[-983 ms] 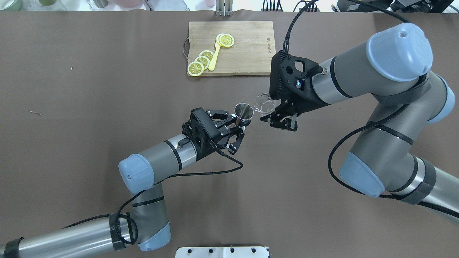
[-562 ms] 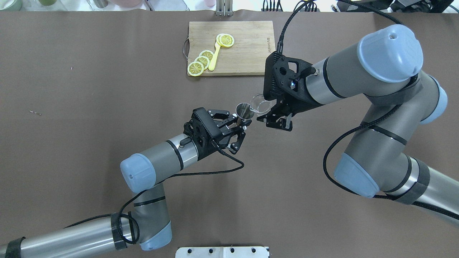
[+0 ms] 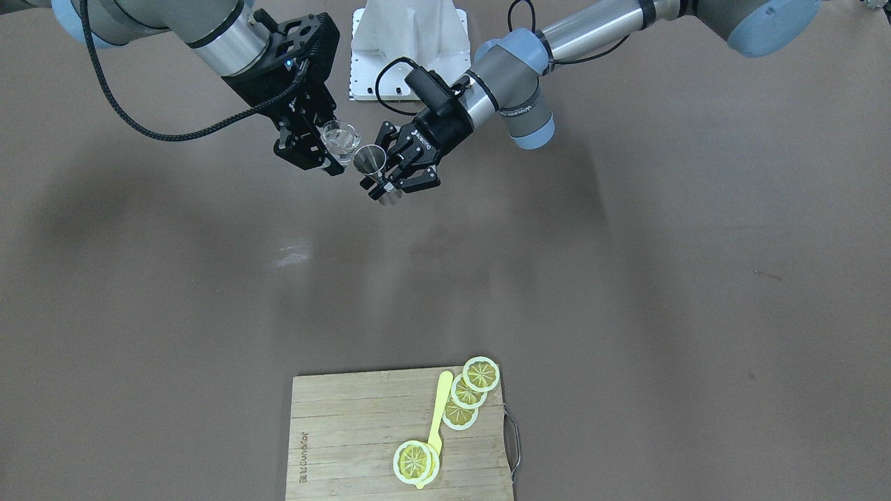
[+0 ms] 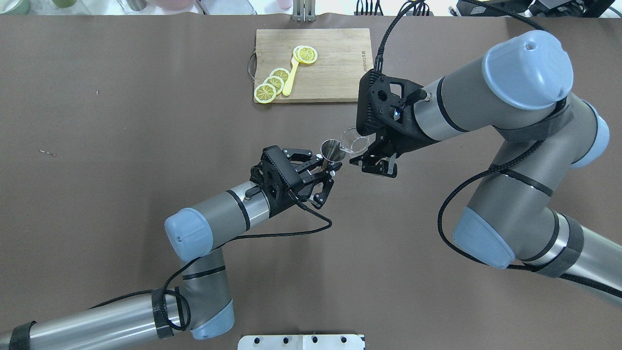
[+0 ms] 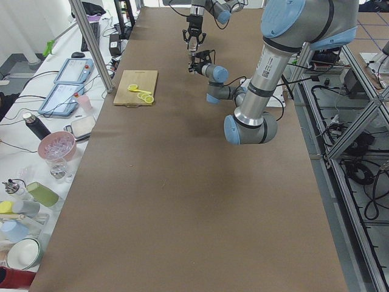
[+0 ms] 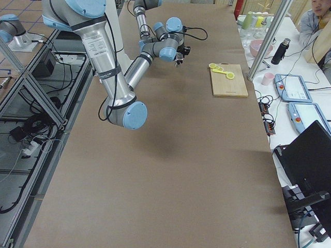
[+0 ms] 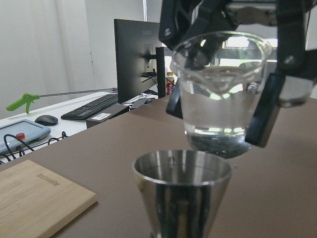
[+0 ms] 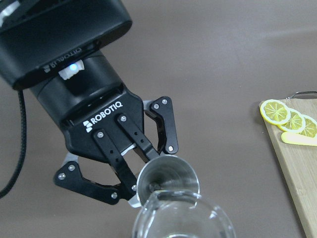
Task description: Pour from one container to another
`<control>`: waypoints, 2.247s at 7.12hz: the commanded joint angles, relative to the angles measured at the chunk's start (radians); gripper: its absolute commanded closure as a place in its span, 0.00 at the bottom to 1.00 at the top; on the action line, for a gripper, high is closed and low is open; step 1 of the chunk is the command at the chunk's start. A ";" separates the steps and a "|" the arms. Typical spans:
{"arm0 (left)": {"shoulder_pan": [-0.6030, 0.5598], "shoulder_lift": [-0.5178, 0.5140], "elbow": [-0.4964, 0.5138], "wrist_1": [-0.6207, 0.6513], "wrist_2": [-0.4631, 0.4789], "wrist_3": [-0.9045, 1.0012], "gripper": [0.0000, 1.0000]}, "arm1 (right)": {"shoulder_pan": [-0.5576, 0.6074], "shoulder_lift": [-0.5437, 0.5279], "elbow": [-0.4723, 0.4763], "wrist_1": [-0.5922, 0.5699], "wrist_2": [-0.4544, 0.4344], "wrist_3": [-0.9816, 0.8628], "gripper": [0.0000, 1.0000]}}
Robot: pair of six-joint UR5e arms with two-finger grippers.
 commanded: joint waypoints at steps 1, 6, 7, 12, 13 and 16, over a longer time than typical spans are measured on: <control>0.000 -0.002 0.001 0.002 0.000 0.000 1.00 | 0.004 0.007 0.004 -0.036 0.000 -0.003 1.00; 0.000 -0.013 0.010 0.002 0.000 0.000 1.00 | 0.008 0.022 0.010 -0.095 -0.003 -0.004 1.00; 0.000 -0.014 0.010 0.002 0.000 0.000 1.00 | 0.010 0.022 0.010 -0.101 -0.003 -0.004 1.00; 0.000 -0.014 0.012 0.002 0.002 0.000 1.00 | 0.018 0.036 0.012 -0.155 -0.003 -0.006 1.00; 0.000 -0.016 0.016 0.002 0.002 0.000 1.00 | 0.018 0.044 0.012 -0.168 -0.004 -0.007 1.00; 0.000 -0.016 0.018 0.002 0.002 0.000 1.00 | 0.018 0.048 0.018 -0.195 -0.011 -0.018 1.00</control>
